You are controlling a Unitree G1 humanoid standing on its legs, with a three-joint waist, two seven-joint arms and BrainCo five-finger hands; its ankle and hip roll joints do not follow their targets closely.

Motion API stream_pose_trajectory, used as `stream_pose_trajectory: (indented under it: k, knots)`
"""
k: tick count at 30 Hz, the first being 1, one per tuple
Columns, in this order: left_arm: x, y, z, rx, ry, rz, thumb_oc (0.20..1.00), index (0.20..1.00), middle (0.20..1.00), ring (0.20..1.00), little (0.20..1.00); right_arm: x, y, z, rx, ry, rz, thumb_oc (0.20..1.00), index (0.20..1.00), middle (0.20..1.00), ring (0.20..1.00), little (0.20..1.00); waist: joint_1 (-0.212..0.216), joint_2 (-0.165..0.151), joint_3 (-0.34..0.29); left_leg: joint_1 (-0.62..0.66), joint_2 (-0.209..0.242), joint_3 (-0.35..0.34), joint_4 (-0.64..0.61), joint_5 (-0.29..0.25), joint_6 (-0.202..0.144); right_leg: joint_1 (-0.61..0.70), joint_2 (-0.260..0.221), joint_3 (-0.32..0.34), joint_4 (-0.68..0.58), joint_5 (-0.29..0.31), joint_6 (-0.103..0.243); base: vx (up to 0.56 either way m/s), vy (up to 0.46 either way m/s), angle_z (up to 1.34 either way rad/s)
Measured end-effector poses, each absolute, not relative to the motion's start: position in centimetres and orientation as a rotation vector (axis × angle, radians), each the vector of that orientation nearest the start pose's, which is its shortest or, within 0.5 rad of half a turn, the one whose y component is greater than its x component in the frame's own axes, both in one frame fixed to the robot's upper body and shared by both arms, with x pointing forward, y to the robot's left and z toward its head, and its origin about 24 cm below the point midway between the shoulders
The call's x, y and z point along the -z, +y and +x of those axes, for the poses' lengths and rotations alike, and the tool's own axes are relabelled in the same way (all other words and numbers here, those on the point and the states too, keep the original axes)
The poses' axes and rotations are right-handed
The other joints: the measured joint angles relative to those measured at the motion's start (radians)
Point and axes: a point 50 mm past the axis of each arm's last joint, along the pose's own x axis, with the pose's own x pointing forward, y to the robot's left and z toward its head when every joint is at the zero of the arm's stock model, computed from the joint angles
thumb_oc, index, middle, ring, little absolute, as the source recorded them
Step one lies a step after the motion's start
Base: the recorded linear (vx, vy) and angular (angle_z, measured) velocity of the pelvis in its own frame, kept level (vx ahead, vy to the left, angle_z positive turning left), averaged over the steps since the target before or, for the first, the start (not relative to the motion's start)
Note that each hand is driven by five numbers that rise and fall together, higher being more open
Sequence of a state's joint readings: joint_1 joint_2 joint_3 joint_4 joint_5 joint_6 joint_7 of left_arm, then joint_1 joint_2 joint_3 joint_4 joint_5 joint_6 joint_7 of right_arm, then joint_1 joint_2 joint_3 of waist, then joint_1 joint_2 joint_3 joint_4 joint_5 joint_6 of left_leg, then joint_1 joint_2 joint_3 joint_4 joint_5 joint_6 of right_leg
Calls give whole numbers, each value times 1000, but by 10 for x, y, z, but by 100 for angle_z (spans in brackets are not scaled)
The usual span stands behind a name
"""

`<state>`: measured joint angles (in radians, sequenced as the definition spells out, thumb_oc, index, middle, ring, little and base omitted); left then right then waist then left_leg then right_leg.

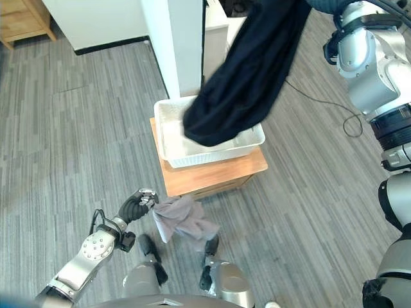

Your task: Pick up bed clothes into laundry basket.

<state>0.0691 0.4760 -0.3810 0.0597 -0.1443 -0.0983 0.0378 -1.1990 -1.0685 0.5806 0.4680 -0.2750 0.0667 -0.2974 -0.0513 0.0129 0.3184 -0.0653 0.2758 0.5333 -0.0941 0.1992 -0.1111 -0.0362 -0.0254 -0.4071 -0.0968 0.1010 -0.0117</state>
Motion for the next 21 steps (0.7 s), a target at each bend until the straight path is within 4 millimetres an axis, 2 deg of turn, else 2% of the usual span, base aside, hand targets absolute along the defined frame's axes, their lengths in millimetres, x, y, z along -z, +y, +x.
stream_pose_trajectory:
  k: [3,7,9,18,19,20,21]
  knots:
    - [-9,164,223,314,129,316,200,200,200,200,200,-340,-248,354,446,-619,-1375,200,200,200,200,200,22,-4,3,-4,-31,-3,0,-12,17,-1,-30,-2,-1,0,25,-47,30,10]
    - [-8,165,223,312,129,319,200,200,200,200,200,-329,-239,364,412,-600,-1329,200,200,200,200,200,63,-6,8,-39,-38,-17,0,-15,21,-30,-37,-7,-1,6,40,-50,23,7]
    - [-8,165,222,314,131,319,200,200,200,200,200,-326,-242,366,415,-573,-1329,200,200,200,200,200,75,-8,23,-41,-40,-18,0,-16,20,-31,-40,-9,-1,8,42,-33,13,4]
    - [-2,172,222,275,159,331,200,200,200,200,200,-318,-241,372,399,-539,-1312,200,200,200,200,200,86,-25,41,-67,-43,-34,0,-15,21,-46,-44,-26,-1,10,45,-11,6,5]
    - [-2,172,222,272,158,332,200,200,200,200,200,-316,-240,374,394,-534,-1306,542,542,542,542,542,86,-24,45,-68,-43,-34,0,-15,21,-45,-44,-26,-1,10,45,0,0,0]
    - [-2,173,223,271,157,332,200,200,200,200,200,-312,-241,377,393,-513,-1299,1000,1000,1000,1000,1000,87,-25,45,-68,-43,-35,0,-15,21,-45,-44,-26,-1,10,45,0,0,0]
    - [-2,173,223,270,155,332,200,200,200,200,200,-307,-242,380,393,-485,-1292,1000,1000,1000,1000,1000,87,-25,46,-68,-43,-36,0,-15,21,-45,-44,-27,-1,10,45,0,0,0]
